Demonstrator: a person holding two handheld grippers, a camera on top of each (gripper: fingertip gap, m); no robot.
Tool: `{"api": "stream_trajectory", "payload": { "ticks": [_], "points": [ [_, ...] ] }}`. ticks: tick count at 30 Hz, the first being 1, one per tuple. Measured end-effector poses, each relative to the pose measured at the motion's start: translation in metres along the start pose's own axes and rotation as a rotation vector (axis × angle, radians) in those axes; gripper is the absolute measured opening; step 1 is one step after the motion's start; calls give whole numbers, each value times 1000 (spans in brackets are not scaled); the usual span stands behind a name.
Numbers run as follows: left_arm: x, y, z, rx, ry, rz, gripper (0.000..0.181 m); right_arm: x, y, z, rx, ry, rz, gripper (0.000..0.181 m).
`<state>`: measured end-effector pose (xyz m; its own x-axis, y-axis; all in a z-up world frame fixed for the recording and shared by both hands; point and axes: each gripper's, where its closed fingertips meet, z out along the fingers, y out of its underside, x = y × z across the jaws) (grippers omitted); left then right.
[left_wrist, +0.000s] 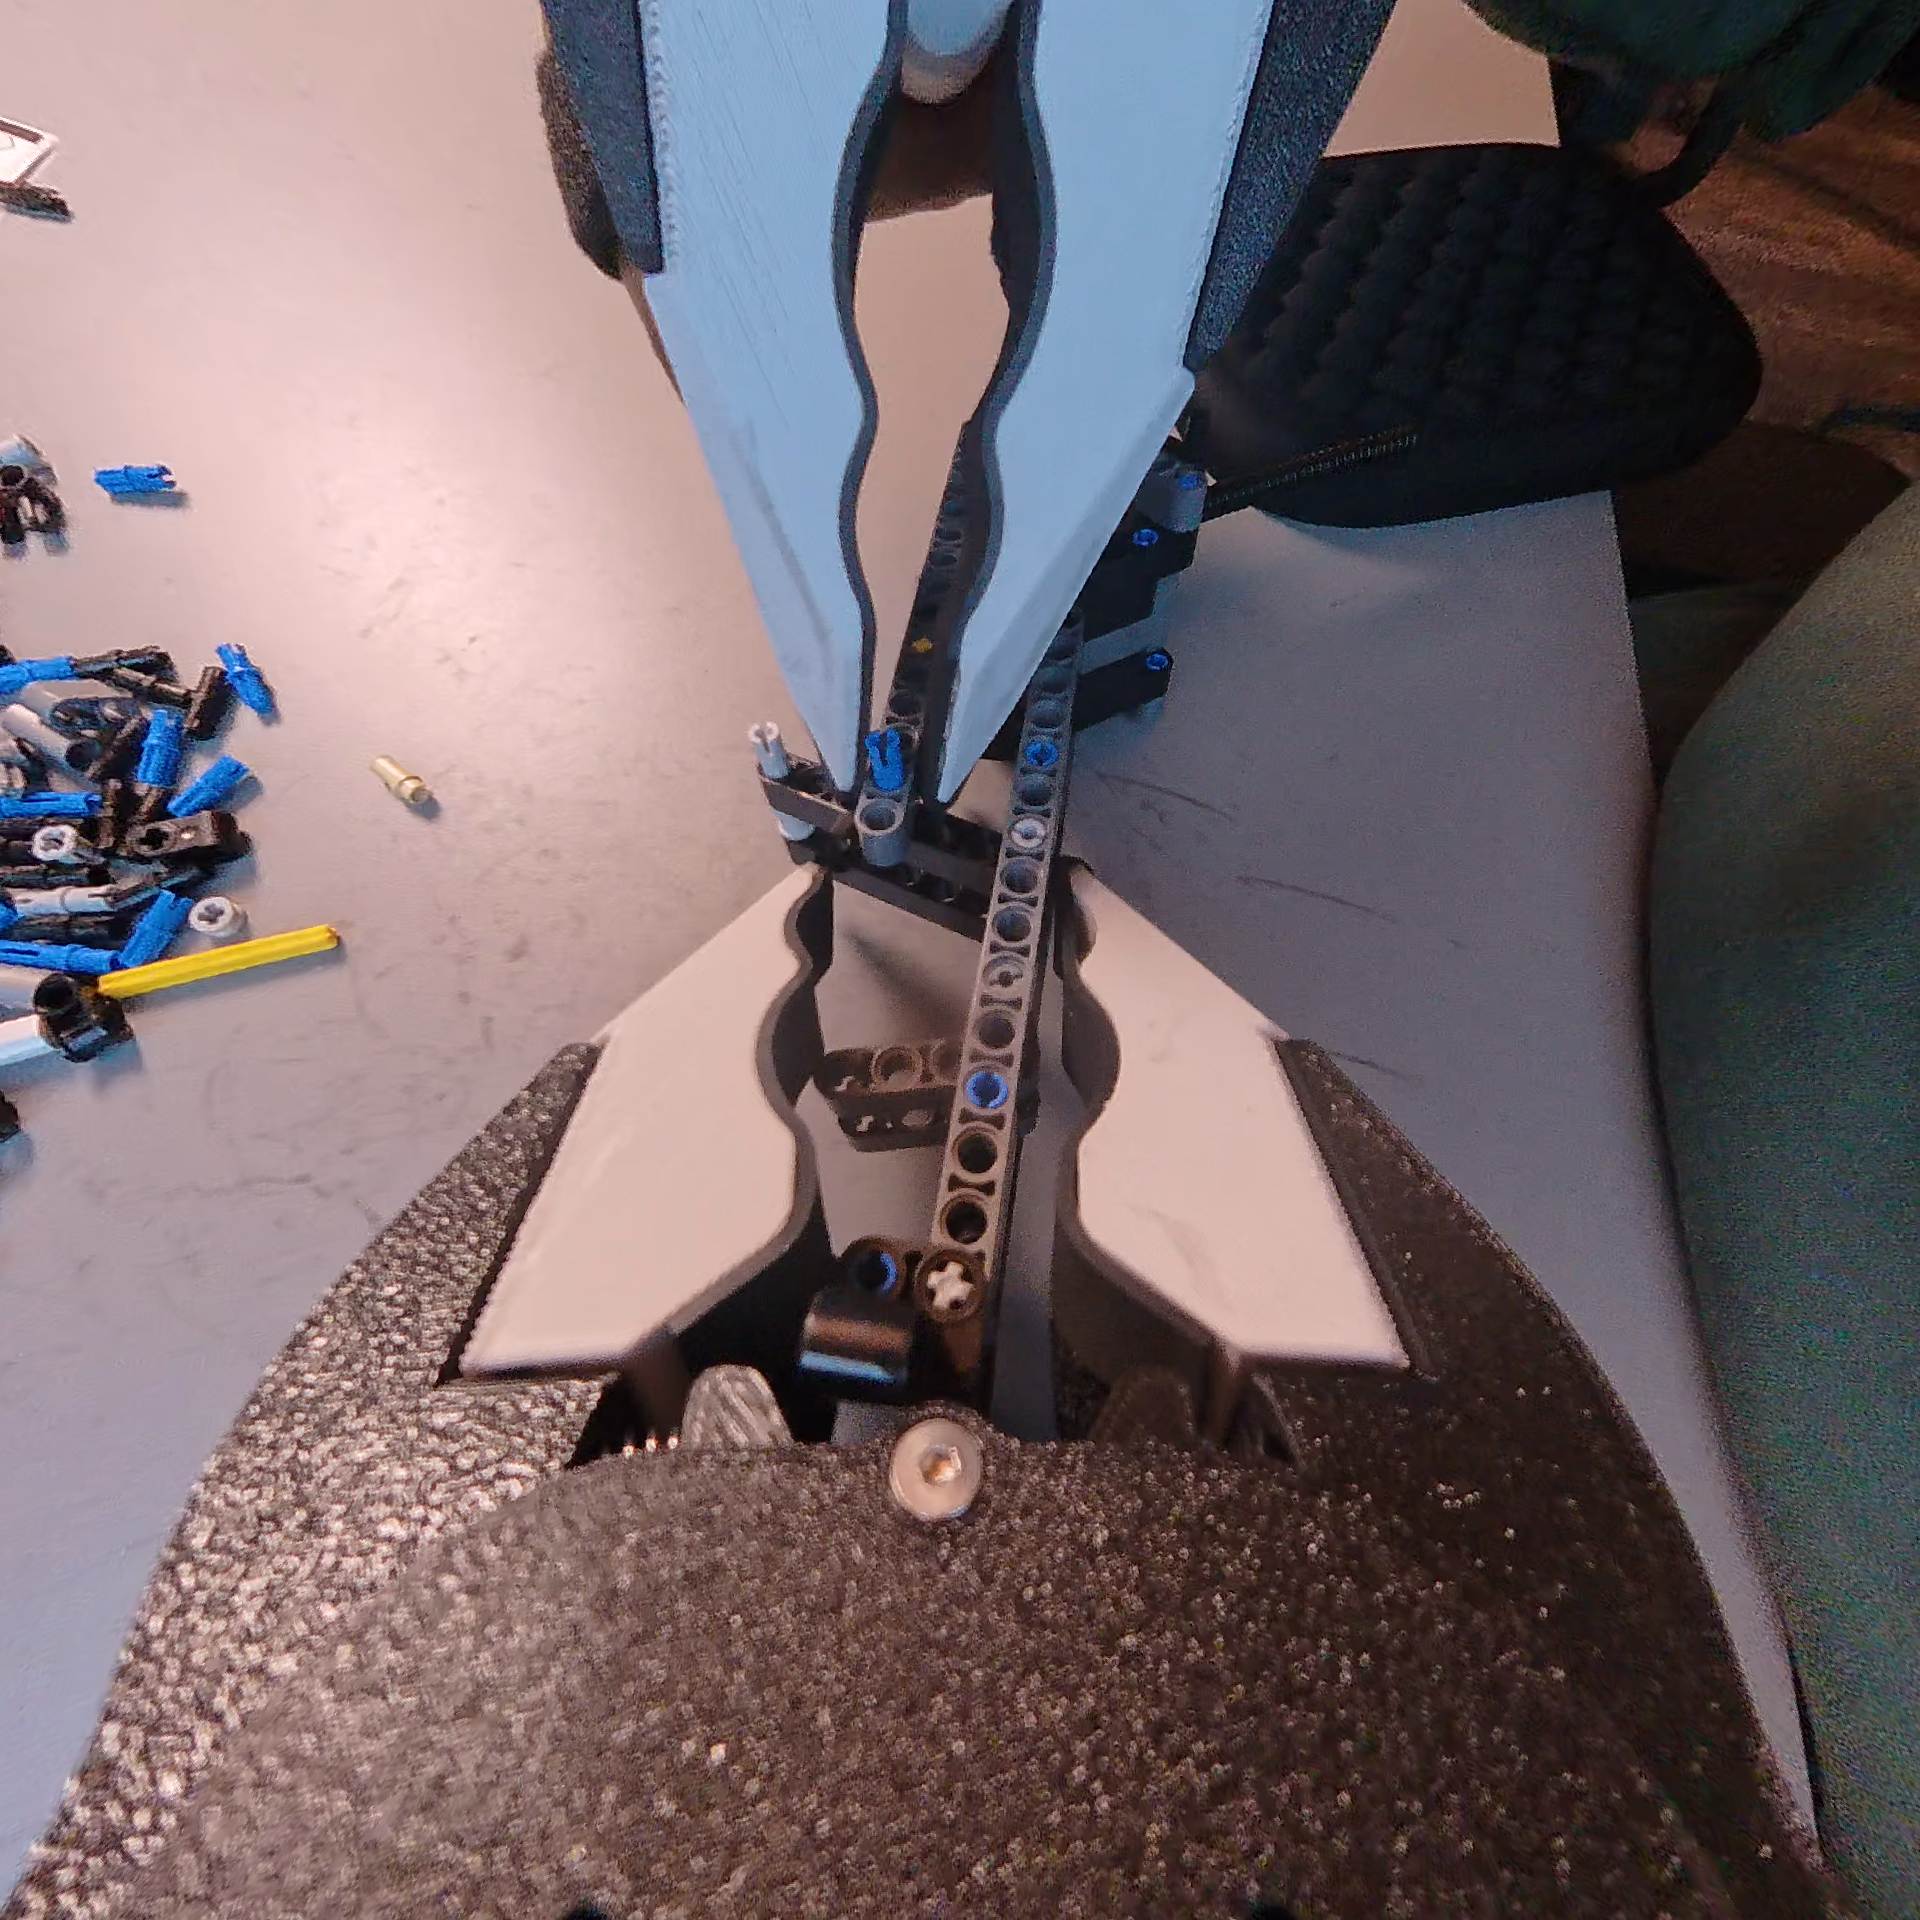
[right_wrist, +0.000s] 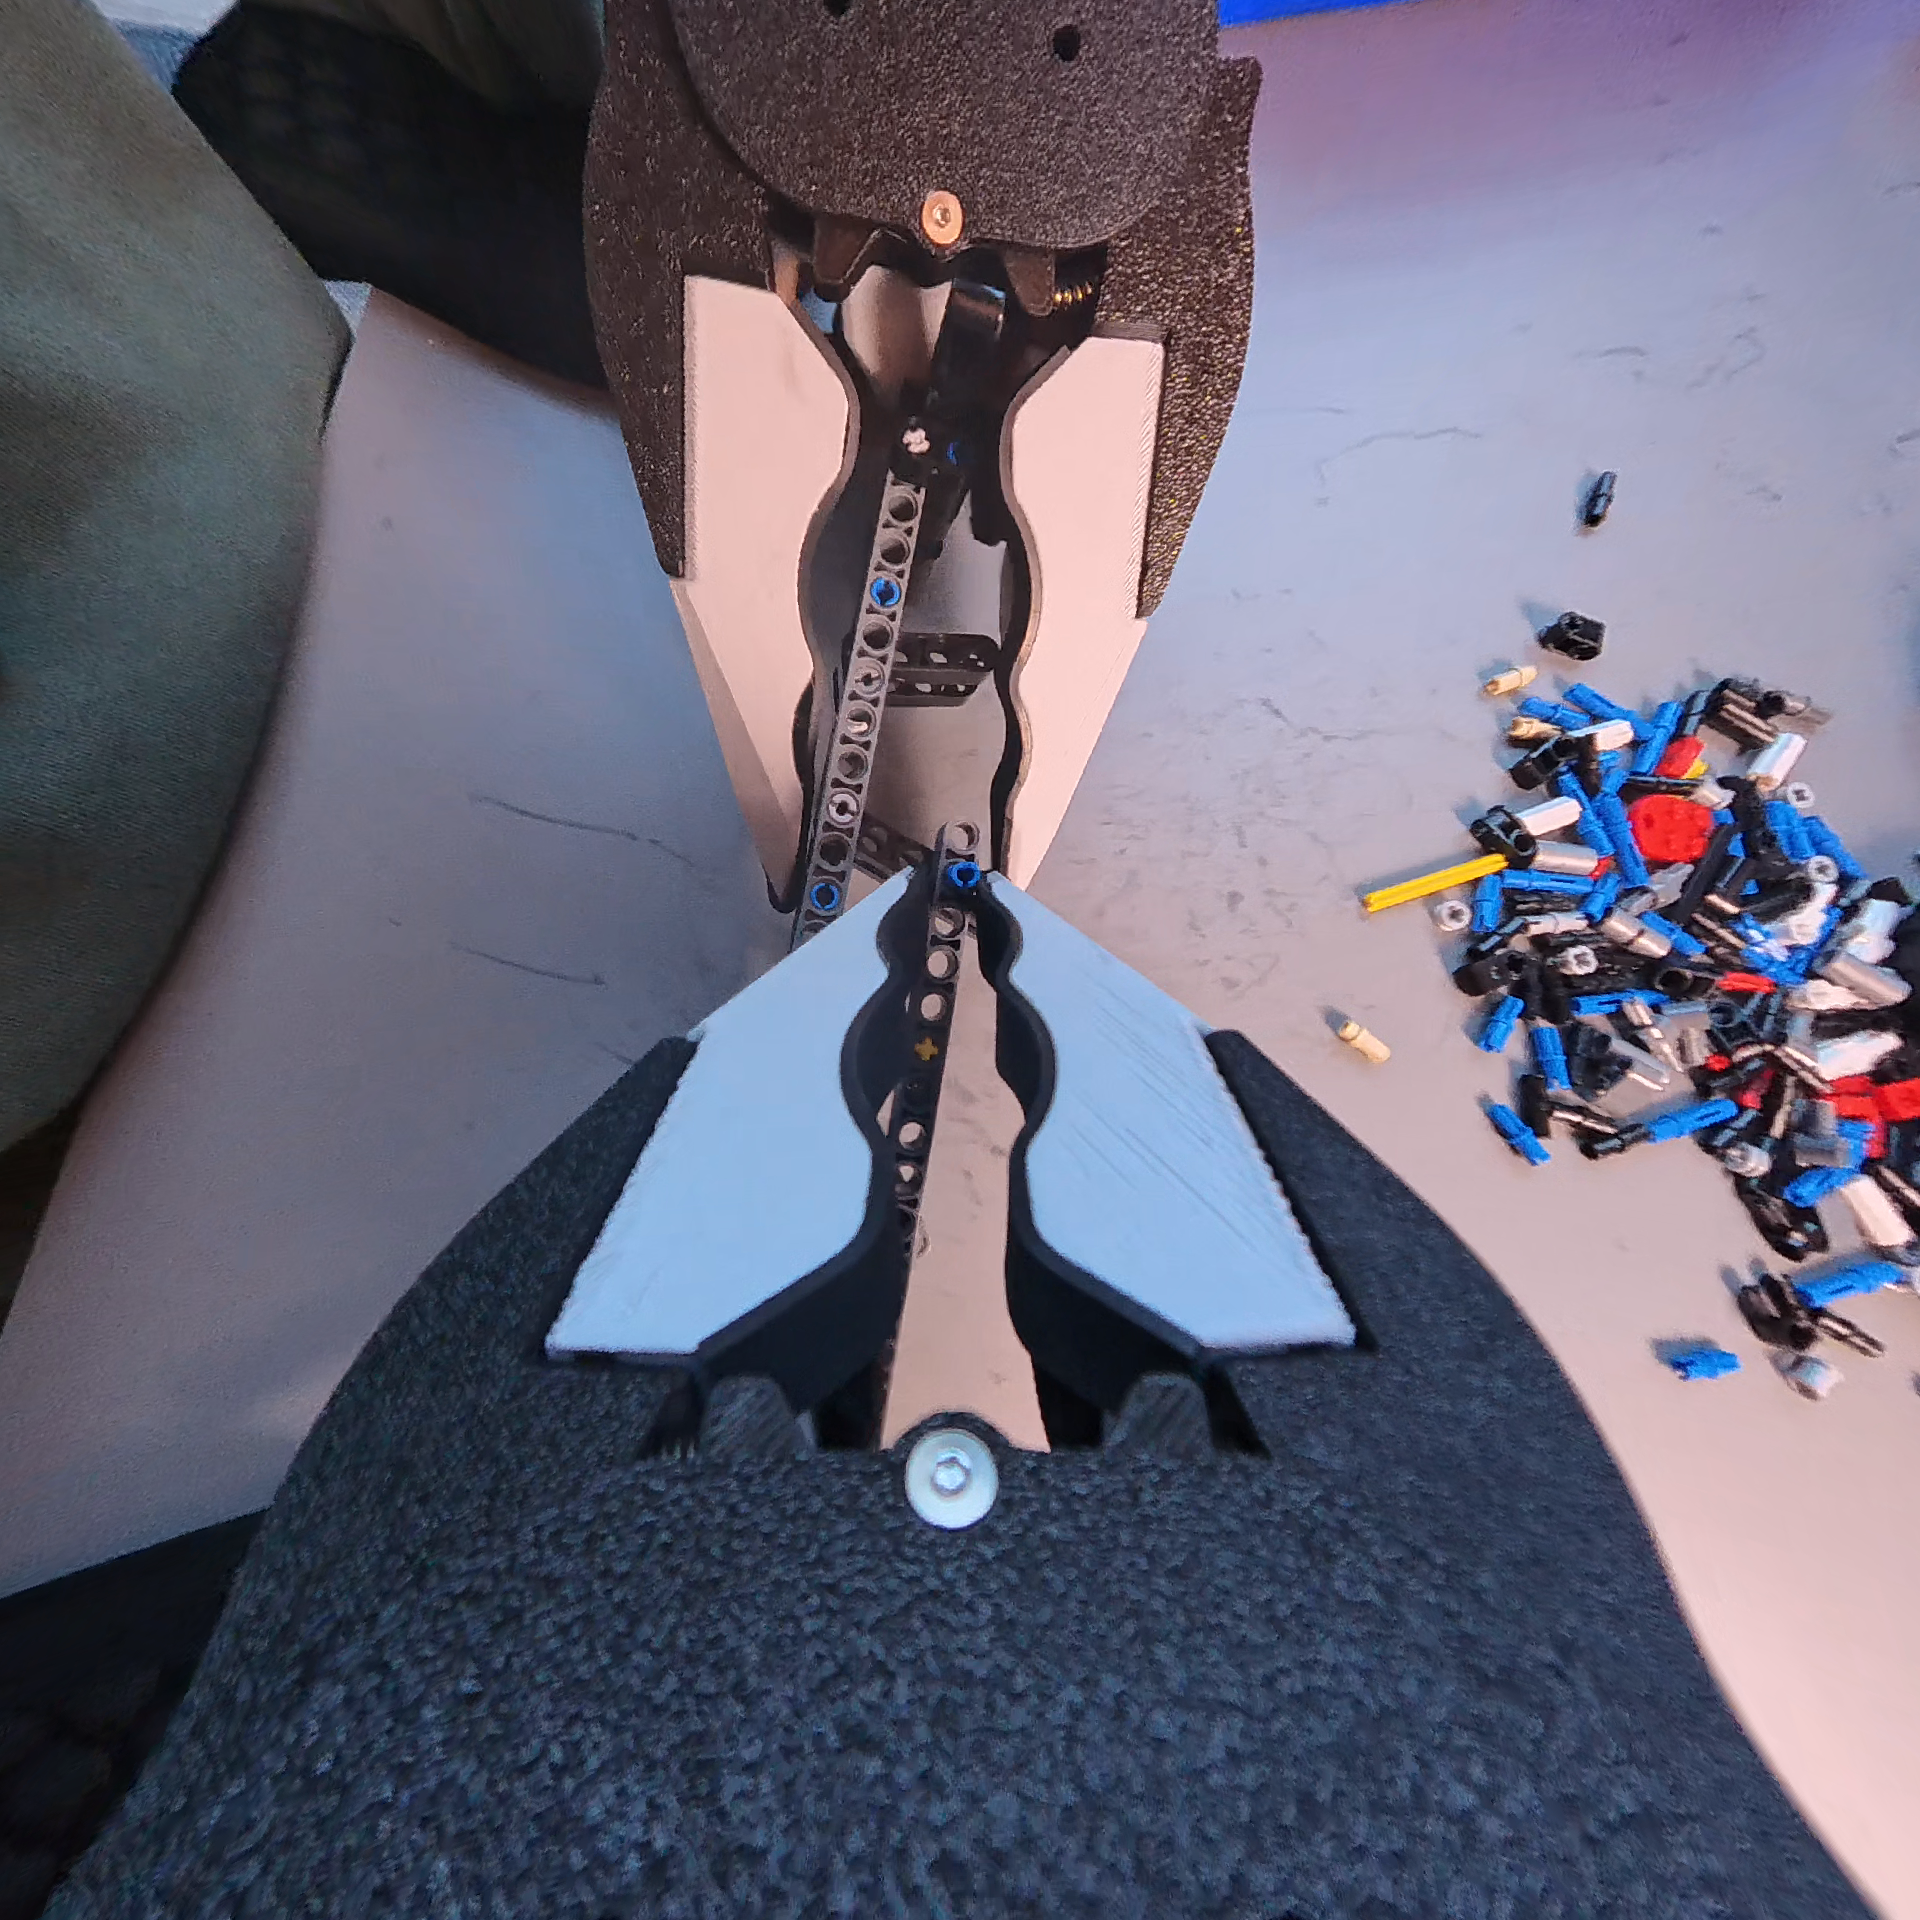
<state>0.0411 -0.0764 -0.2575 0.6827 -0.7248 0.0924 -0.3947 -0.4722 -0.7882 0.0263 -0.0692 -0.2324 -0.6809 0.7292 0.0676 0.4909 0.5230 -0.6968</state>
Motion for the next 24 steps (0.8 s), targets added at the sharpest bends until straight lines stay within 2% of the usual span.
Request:
{"api": "stream_trajectory", "payload": {
  "ticks": [10, 17, 24],
  "points": [
    [9, 1, 3, -9, 56, -36, 41, -8, 3, 2, -17, -103, 52, 6],
    [8, 2, 2, -8, 69, -70, 35, -6, 1, -1, 131, -142, 152, 4],
    [9, 0, 1, 0, 80, -91, 34, -4, -3, -6, 198, -139, 169, 3]
  ]
}}
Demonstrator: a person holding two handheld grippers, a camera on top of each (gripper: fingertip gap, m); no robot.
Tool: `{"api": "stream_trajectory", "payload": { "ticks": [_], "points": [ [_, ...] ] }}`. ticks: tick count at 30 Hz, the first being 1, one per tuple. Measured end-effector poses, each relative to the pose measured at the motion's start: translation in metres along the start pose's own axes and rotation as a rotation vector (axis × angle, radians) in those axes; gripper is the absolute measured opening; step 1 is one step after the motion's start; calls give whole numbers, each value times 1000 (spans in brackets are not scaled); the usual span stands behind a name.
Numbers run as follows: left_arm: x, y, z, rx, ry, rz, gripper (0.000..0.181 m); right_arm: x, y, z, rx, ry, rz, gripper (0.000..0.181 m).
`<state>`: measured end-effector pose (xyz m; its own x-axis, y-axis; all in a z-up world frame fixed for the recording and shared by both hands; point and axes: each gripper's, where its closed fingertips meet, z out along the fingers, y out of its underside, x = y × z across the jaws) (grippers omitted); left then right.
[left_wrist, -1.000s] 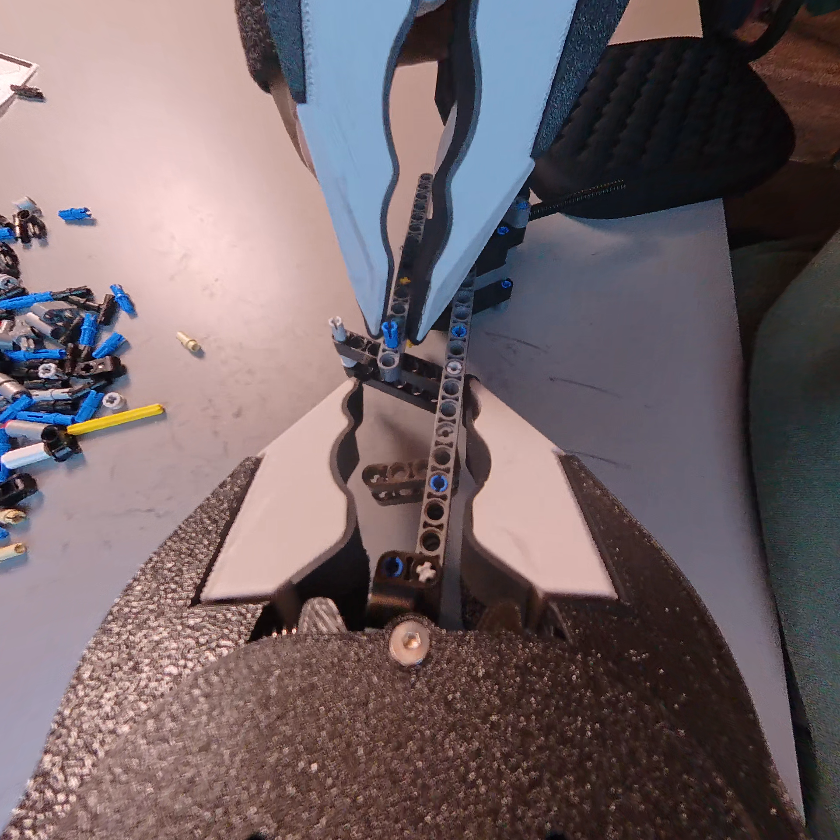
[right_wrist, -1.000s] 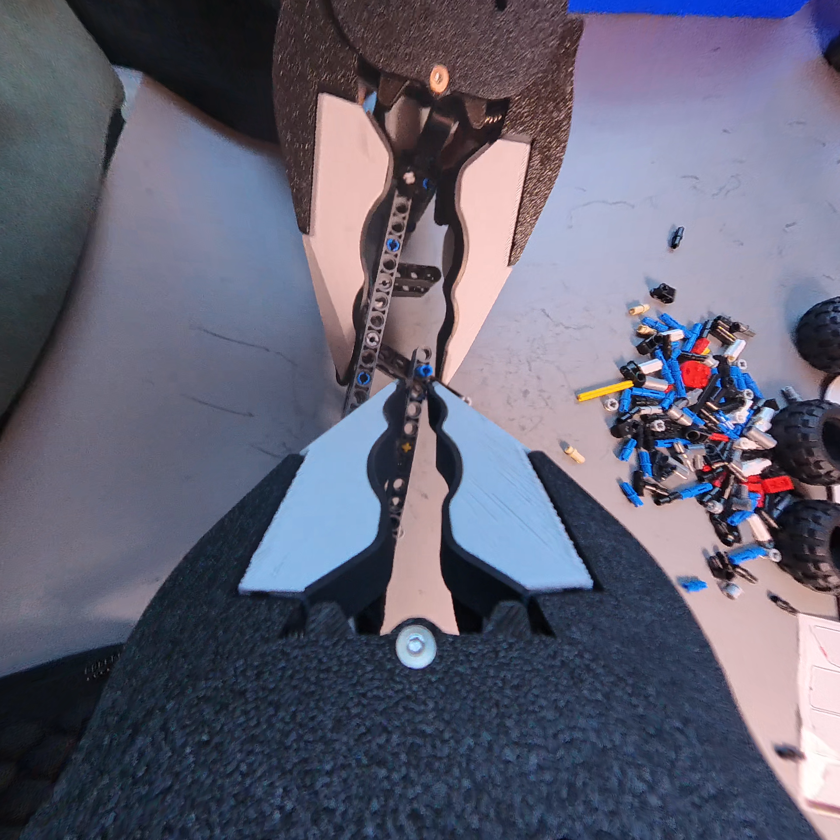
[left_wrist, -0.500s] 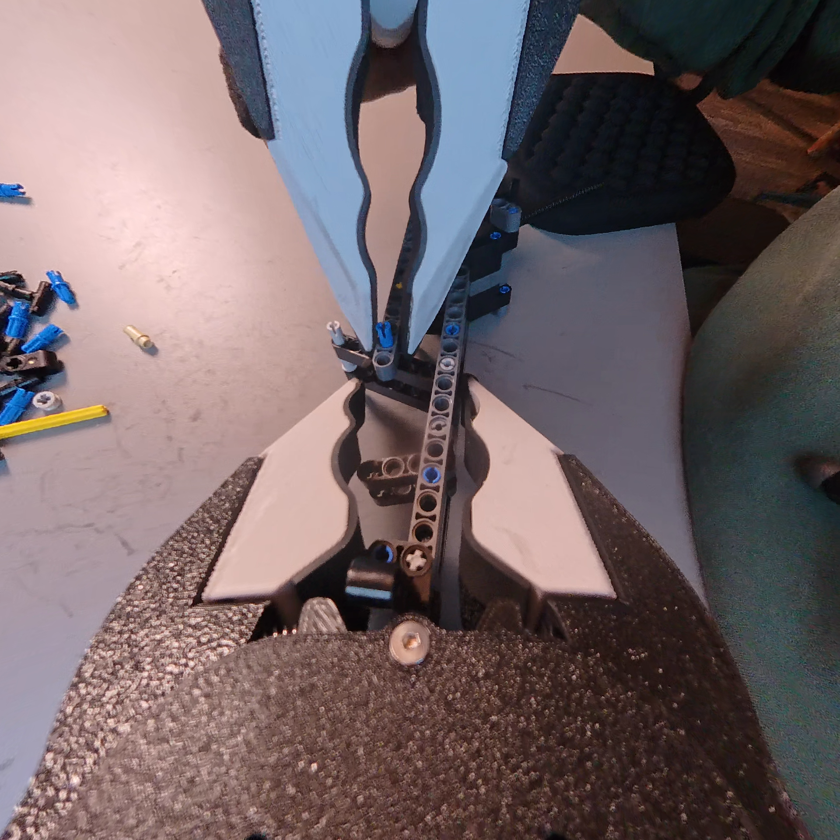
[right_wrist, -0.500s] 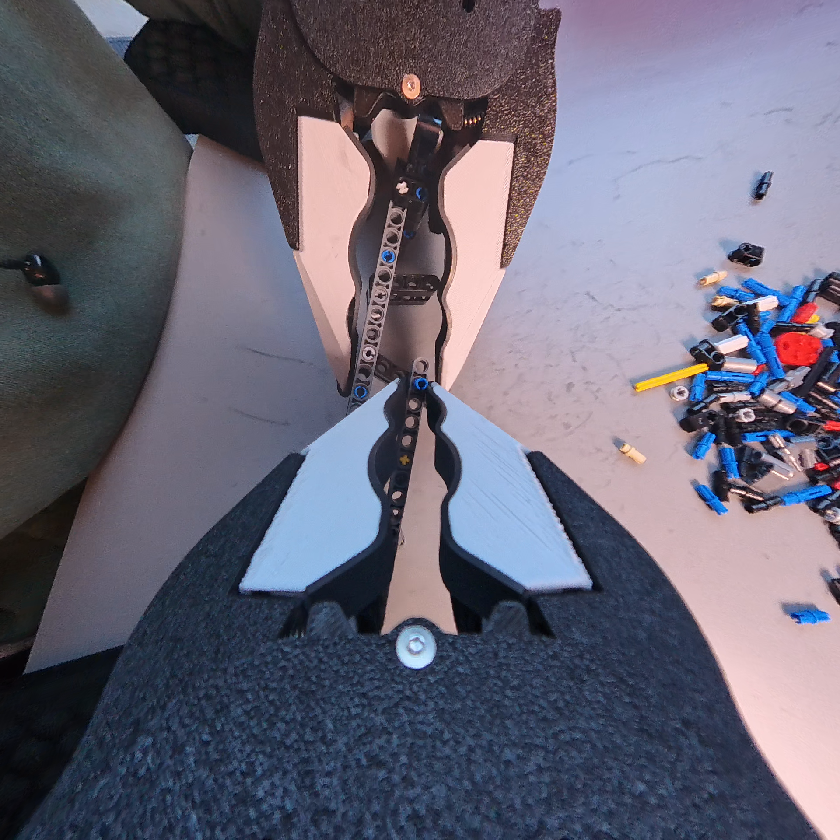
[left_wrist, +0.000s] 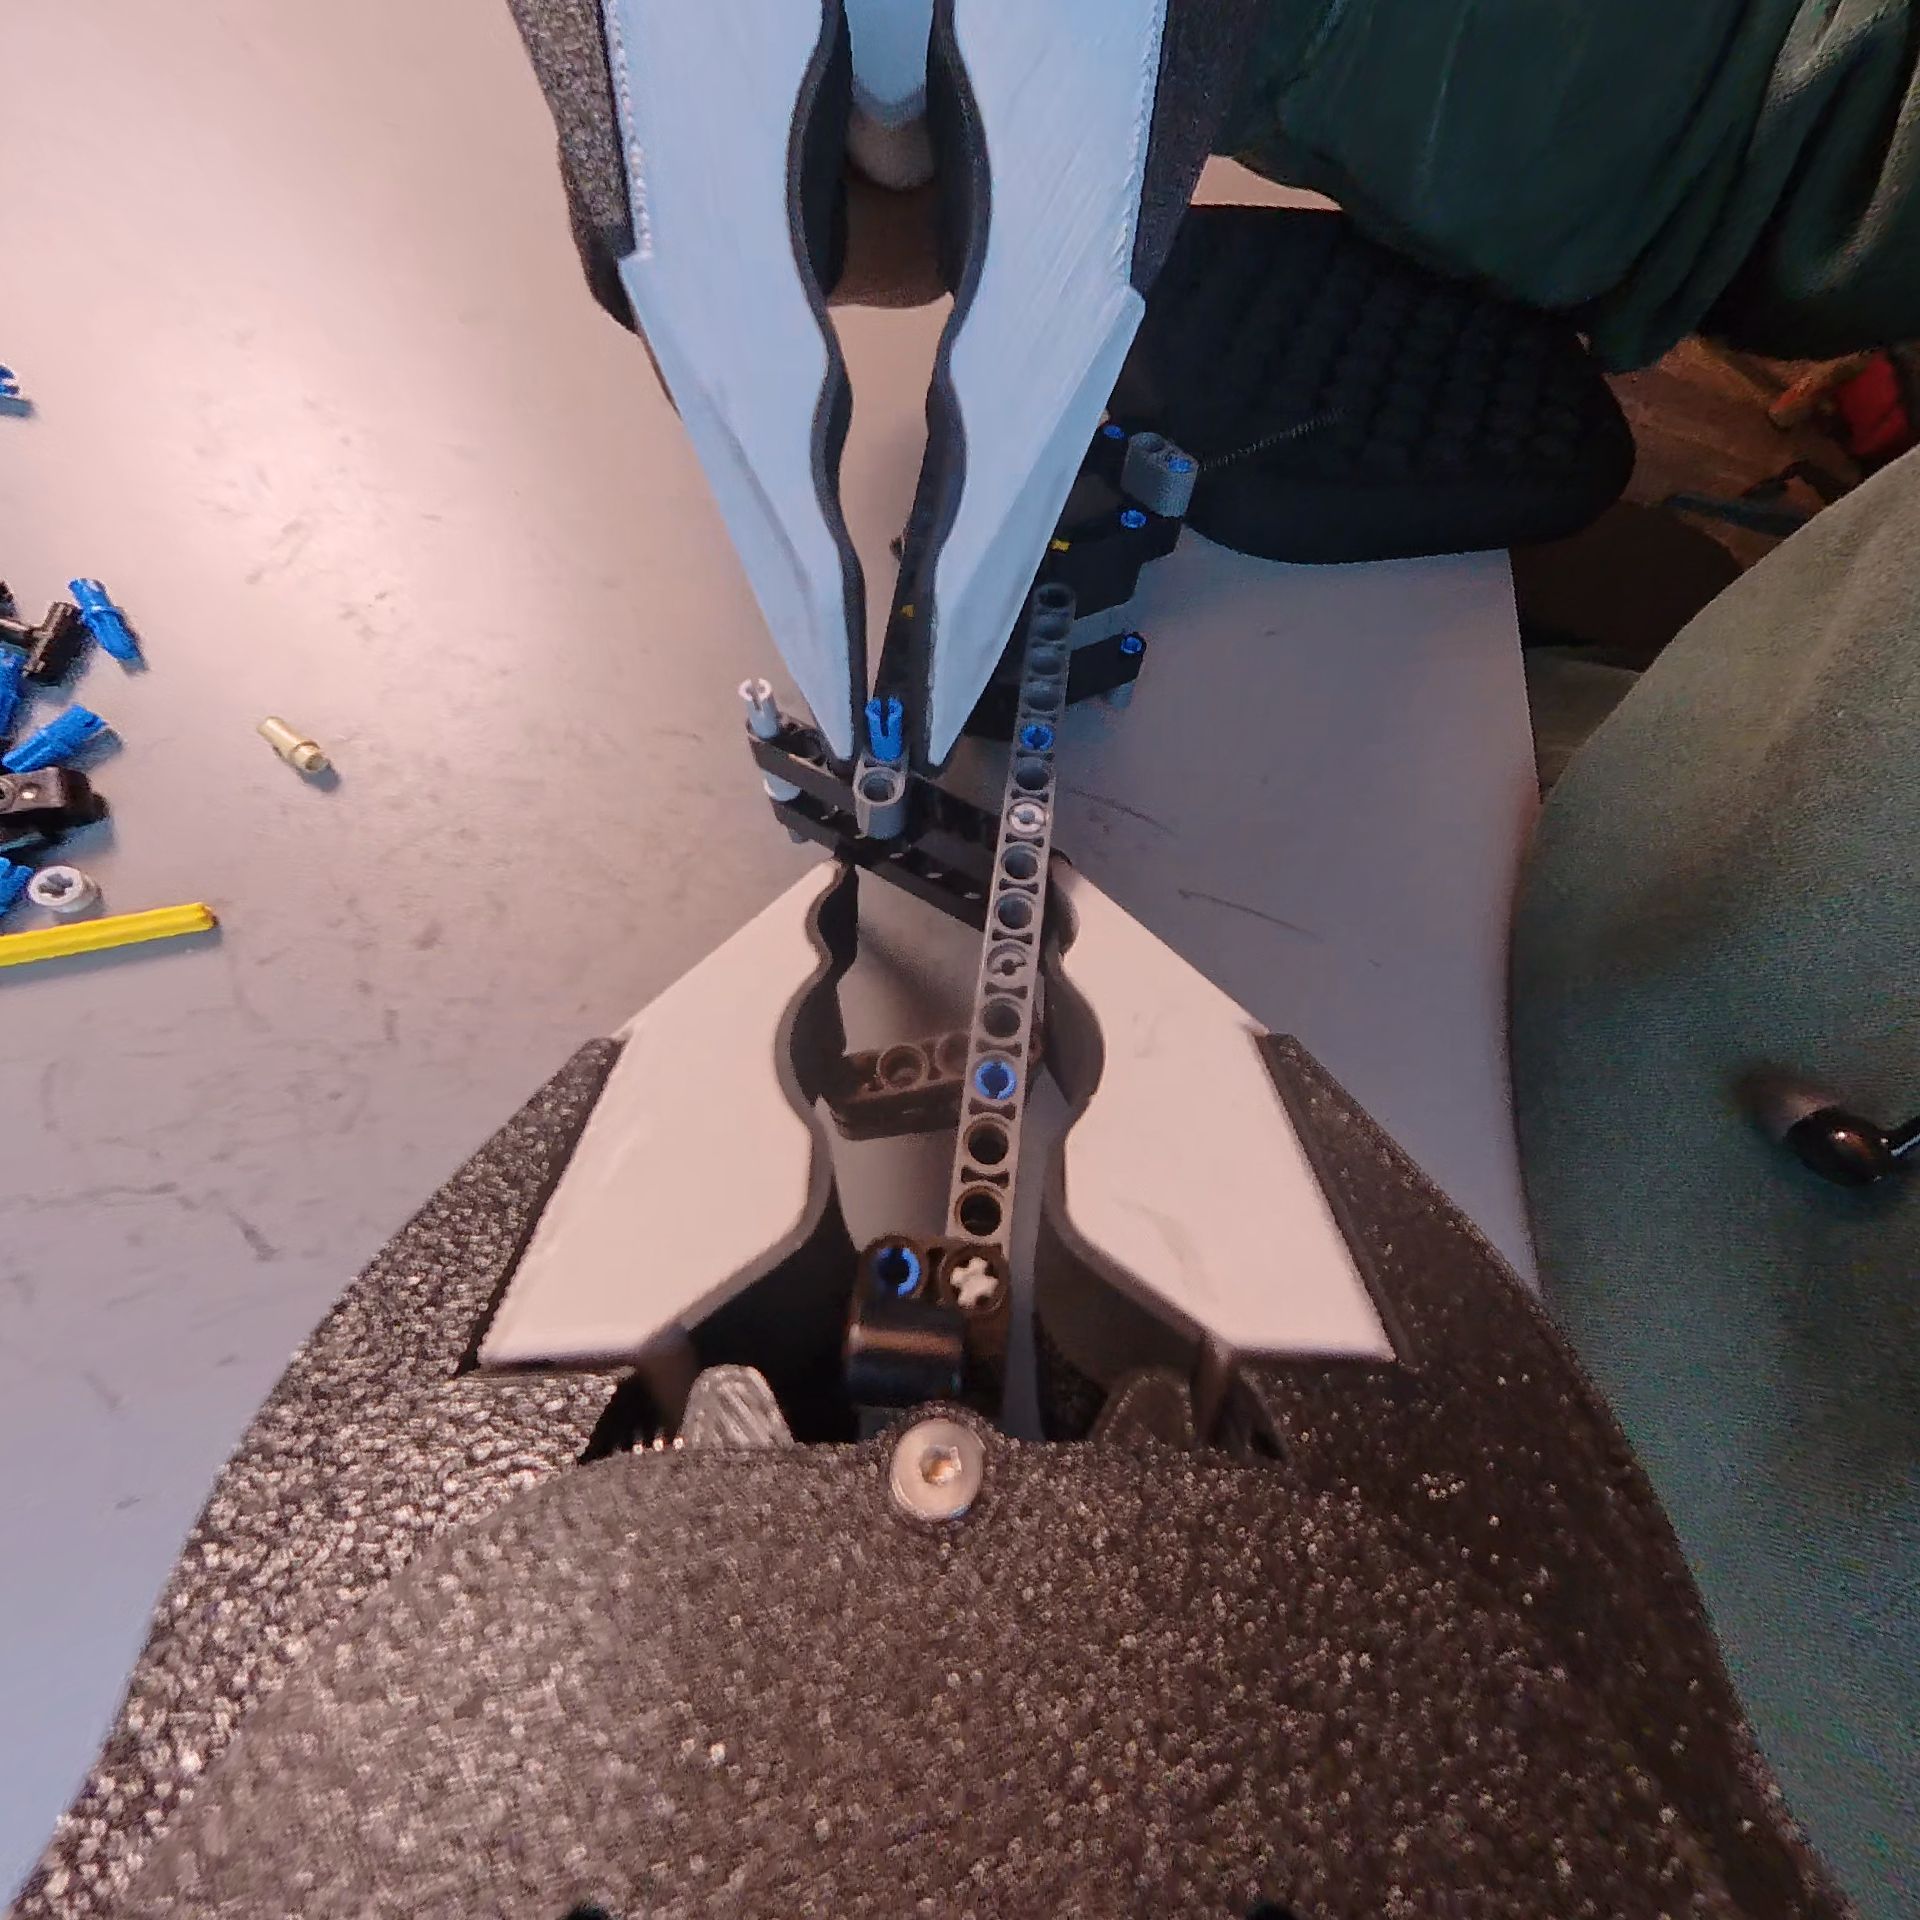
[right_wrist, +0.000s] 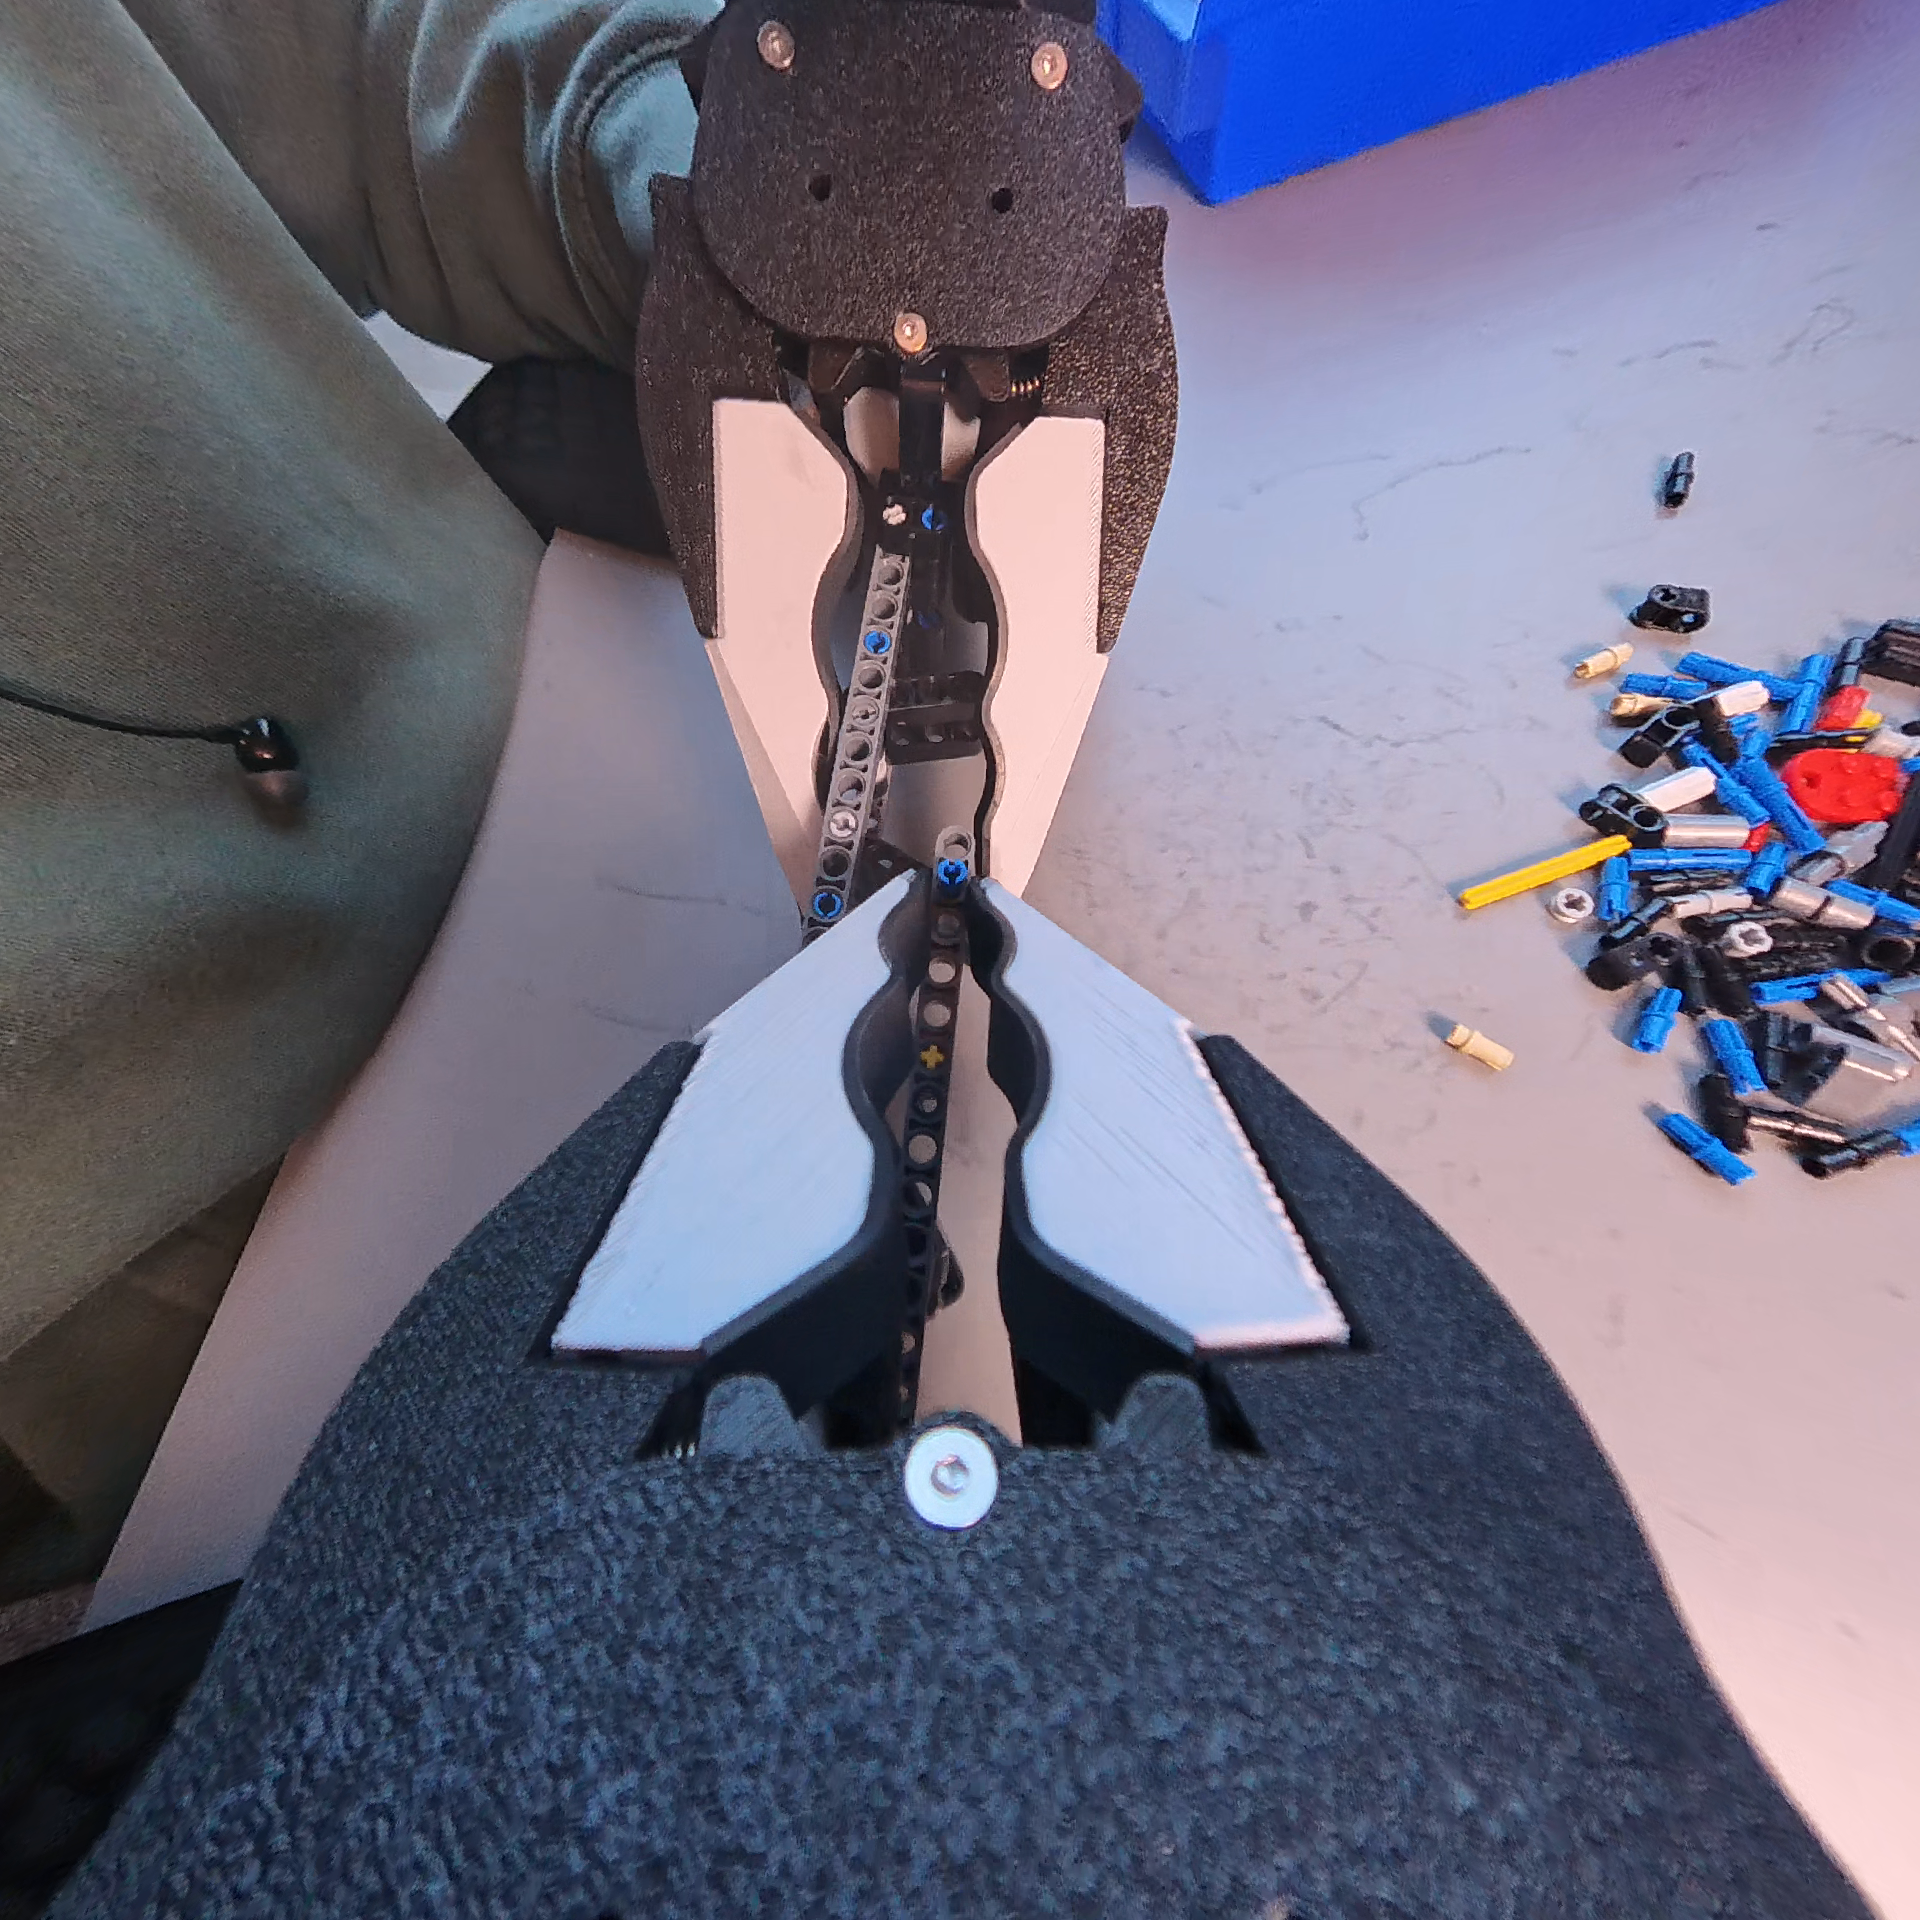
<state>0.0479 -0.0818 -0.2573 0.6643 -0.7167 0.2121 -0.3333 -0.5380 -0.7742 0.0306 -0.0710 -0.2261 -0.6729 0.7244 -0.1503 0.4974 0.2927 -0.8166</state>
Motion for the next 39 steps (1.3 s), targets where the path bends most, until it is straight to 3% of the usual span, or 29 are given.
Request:
{"api": "stream_trajectory", "payload": {
  "ticks": [14, 18, 22, 25, 30, 33, 39],
  "points": [
    [4, 0, -2, -2, 32, -36, 32, -1, -10, -3, 112, -2, 9, 4],
    [0, 4, -6, -15, 41, -14, 31, 6, -11, -1, 63, 73, -17, 6],
    [-1, 9, -10, -30, 51, 12, 32, 15, -28, -41, 115, 133, -6, 33],
    [2, 9, -10, -38, 58, 35, 32, 16, -8, -53, 8, 175, -17, 46],
    [-3, 10, -10, -48, 31, 31, 35, -1, 21, -35, -158, 110, 5, 23],
    [-2, 11, -9, -61, 23, 26, 44, 1, 27, -25, -213, 133, -10, 18],
    [-7, 16, -12, -80, 2, 16, 45, 15, 12, -33, -155, 170, -9, 18]
  ]
}}
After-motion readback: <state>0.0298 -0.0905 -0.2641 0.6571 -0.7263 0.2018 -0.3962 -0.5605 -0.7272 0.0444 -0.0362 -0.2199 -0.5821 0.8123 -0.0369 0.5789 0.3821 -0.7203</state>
